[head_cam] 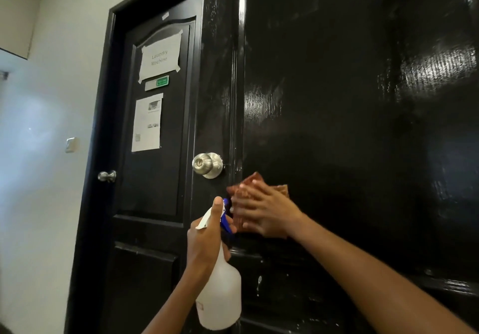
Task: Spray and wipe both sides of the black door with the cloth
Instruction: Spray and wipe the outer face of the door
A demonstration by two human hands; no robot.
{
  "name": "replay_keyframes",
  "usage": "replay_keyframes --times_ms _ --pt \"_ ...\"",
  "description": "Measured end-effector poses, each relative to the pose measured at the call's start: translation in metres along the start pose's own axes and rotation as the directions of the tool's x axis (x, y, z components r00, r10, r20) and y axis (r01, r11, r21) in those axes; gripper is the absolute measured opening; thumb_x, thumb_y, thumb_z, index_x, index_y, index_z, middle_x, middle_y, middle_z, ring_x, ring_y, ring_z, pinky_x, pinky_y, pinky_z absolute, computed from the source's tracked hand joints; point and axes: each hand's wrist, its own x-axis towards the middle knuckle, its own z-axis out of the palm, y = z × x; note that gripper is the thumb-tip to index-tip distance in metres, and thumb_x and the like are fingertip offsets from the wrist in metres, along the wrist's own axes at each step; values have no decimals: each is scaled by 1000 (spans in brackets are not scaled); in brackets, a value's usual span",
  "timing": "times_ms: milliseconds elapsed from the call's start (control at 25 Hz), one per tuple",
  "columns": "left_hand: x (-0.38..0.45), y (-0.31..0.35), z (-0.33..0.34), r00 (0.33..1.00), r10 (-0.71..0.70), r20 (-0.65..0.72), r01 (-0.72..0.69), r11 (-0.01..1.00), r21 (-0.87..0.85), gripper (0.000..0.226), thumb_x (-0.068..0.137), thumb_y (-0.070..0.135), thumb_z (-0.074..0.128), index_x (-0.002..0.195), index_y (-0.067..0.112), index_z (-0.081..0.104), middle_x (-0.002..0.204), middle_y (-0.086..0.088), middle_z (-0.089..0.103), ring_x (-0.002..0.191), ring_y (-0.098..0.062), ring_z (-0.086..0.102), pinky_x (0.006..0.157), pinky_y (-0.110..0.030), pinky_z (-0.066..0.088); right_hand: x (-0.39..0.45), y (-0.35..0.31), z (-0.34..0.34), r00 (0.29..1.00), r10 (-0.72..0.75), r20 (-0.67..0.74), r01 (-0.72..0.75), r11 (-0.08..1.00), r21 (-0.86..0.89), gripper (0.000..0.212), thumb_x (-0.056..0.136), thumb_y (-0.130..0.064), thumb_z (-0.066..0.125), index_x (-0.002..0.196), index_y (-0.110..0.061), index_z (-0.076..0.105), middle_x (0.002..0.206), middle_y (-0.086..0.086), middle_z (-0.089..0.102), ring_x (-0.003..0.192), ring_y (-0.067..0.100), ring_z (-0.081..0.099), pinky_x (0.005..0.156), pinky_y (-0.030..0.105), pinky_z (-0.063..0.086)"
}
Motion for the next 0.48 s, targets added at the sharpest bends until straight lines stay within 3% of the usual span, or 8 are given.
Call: replay_keyframes --times_ms 80,240,320,480 --pt "-1 1 -4 1000 8 -9 -8 1000 -14 60 93 58 42 84 7 71 73 -9 73 71 -25 71 73 -35 57 30 50 -30 975 201 -94 -200 980 17 59 105 -60 15 161 -41 15 171 -6 5 156 30 -10 124 53 -13" --pt "8 6 -11 999 32 -20 -32 999 -11 63 88 62 42 84 6 71 74 -9 73 72 -21 71 78 -39 56 90 117 -80 858 506 -88 -500 862 83 59 106 -57 8 162 -39 6 171 -8 -5 156 31 -14 124 57 -10" --pt "12 7 -13 999 32 -32 -32 999 -4 64 87 62 41 84 6 70 73 -8 73 69 -20 71 75 -38 56 103 107 -74 830 549 -103 -538 835 116 61 106 -54 10 164 -32 9 172 -5 -1 157 34 -12 123 60 -10" --pt "6 4 -14 999 26 -41 -26 1000 3 64 88 62 42 84 5 71 73 -8 73 70 -20 71 72 -33 56 72 46 -38 886 442 -142 -426 896 125 64 107 -50 21 163 -18 21 170 5 17 157 36 3 124 60 -5"
